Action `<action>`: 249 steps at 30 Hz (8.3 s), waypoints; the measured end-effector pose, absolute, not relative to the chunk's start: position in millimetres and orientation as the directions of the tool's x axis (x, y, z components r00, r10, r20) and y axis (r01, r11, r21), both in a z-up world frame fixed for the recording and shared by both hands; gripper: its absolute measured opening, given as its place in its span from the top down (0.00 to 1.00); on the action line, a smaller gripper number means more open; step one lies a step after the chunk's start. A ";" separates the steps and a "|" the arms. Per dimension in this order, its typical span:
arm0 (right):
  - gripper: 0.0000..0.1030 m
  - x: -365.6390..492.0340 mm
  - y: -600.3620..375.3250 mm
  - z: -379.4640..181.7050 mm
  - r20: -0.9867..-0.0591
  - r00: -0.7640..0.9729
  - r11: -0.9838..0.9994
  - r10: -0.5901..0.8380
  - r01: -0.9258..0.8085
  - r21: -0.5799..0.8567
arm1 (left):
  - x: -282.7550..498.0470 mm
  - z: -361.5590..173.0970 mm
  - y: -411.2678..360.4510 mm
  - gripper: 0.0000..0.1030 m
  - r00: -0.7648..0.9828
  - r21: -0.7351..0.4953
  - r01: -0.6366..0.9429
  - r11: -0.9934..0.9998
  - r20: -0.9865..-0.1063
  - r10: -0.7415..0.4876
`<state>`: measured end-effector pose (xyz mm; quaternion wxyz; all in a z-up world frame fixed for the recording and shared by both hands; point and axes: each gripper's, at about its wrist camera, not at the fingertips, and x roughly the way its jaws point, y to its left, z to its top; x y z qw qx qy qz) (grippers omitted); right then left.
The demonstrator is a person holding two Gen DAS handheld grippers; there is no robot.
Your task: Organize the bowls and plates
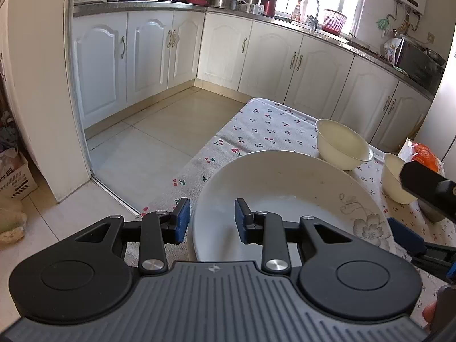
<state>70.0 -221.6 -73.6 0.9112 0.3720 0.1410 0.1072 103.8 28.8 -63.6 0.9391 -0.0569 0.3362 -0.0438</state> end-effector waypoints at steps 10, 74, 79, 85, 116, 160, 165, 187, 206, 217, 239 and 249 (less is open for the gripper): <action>0.00 58.9 -235.7 -70.9 -0.149 0.951 0.683 0.270 -0.080 0.726 | 100.4 -61.6 29.9 0.40 0.778 -0.129 0.033 0.991 -0.620 -0.106; 0.22 -0.1 -449.7 -112.1 -0.249 0.962 0.532 -0.113 0.271 0.802 | 196.0 -69.3 -337.6 0.48 0.527 -0.101 0.666 0.739 -0.638 -0.561; 0.17 -1.7 -450.6 -117.4 -0.217 0.972 0.504 -0.093 0.233 0.831 | 206.8 -73.9 -349.6 0.48 0.500 -0.122 0.679 0.724 -0.645 -0.578; 0.07 -0.5 -448.5 -115.4 -0.170 0.982 0.514 -0.078 0.186 0.838 | 222.5 -80.9 -359.5 0.46 0.403 -0.218 0.685 0.695 -0.681 -0.611; 0.02 -27.6 -433.1 -110.0 -0.157 0.980 0.550 -0.121 0.198 0.812 | 190.4 -87.9 -338.5 0.86 0.400 -0.193 0.629 0.753 -0.750 -0.527; 0.32 -99.0 -361.3 -78.1 -0.196 0.978 0.496 -0.064 0.202 0.845 | 74.2 -55.1 -201.0 0.92 0.414 -0.264 0.623 0.737 -0.688 -0.596; 0.32 -120.2 -330.0 -80.2 -0.197 0.979 0.498 -0.055 0.198 0.844 | 45.4 -54.4 -168.0 0.92 0.414 -0.265 0.622 0.737 -0.688 -0.597; 0.32 -110.2 -296.5 -116.2 -0.284 0.959 0.489 0.009 0.244 0.838 | 19.5 -89.0 -123.7 0.89 0.464 -0.249 0.543 0.802 -0.707 -0.534; 0.03 -167.6 -272.3 -84.6 -0.303 0.948 0.564 -0.098 0.304 0.768 | -1.8 -76.0 -76.7 0.49 0.534 -0.252 0.531 0.809 -0.642 -0.550; 0.01 -192.5 -208.7 -45.2 -0.361 0.905 0.717 -0.227 0.406 0.566 | -42.6 -42.4 -7.6 0.27 0.592 -0.214 0.570 0.794 -0.563 -0.577; 0.01 -238.8 -162.3 16.3 -0.358 0.868 0.801 -0.345 0.471 0.370 | -40.6 32.3 58.0 0.02 0.730 -0.239 0.454 0.858 -0.452 -0.512; 0.01 -220.8 -170.8 34.3 -0.361 0.860 0.797 -0.362 0.486 0.359 | -20.9 34.6 37.7 0.00 0.708 -0.265 0.490 0.830 -0.434 -0.557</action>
